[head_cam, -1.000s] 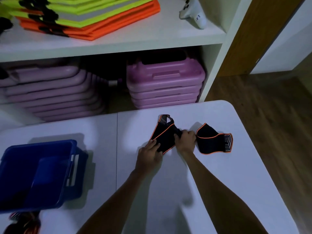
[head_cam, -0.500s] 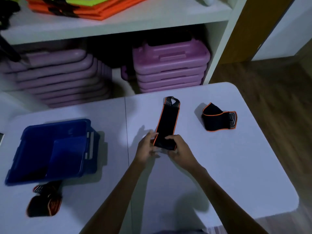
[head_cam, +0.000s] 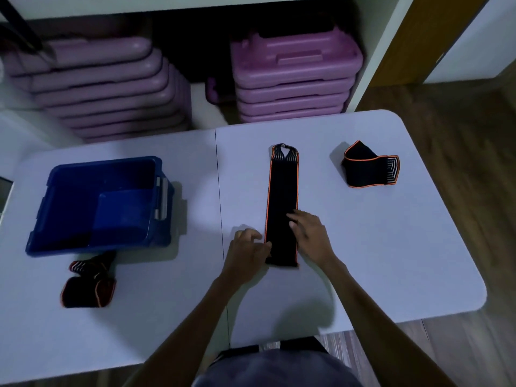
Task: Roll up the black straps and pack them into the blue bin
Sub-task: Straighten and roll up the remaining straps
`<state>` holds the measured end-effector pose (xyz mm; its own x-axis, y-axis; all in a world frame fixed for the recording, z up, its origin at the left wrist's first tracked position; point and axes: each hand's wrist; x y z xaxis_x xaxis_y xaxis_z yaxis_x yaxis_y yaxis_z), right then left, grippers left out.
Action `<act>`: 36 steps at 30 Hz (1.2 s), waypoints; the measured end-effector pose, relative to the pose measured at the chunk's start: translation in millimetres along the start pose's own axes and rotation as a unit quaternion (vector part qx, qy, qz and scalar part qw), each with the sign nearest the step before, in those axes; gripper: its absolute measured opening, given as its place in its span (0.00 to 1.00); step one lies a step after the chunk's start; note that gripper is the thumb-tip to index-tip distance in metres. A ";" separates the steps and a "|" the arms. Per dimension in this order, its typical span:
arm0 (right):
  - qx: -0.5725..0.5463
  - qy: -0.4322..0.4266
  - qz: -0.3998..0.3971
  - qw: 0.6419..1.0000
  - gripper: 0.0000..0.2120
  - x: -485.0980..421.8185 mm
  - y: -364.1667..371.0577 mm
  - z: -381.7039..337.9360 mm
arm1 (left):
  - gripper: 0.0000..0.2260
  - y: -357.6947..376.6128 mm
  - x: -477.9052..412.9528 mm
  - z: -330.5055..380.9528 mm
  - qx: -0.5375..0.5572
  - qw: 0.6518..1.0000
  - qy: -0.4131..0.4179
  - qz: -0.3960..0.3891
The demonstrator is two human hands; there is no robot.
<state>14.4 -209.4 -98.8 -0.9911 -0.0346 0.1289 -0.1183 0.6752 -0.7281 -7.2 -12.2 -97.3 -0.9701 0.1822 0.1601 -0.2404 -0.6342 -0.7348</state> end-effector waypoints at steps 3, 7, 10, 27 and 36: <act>0.116 -0.017 -0.084 0.990 0.21 -5.7 -2.6 0.8 | 0.12 -7.0 19.9 8.2 0.012 1.000 -0.006 -0.003; 0.229 -0.087 -0.154 0.957 0.26 -0.9 2.0 0.5 | 0.13 -3.0 28.3 -4.6 -0.118 0.991 0.067 0.013; 0.244 -0.128 -0.177 0.945 0.28 3.5 8.4 1.2 | 0.27 -3.4 23.3 -19.2 -0.186 0.976 0.099 -0.045; -0.198 0.201 0.189 0.941 0.07 -18.7 -91.9 49.4 | 0.12 20.6 -78.6 68.2 -0.091 0.975 0.178 0.095; -0.465 0.440 0.201 0.741 0.11 -68.1 -132.8 89.1 | 0.27 58.2 -214.5 214.7 -0.179 0.955 0.208 -0.113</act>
<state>92.1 -362.4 -70.8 -0.4616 0.5241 0.7157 0.6750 0.7311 -0.1000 180.0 -249.6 -32.8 -0.7793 0.6150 0.1203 -0.3439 -0.2593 -0.9025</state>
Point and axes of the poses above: each hand's wrist, its own x-axis away from the middle knuckle, its own y-axis out of the palm, z = x × y, and after that the axes turned 1 degree about x, right-handed
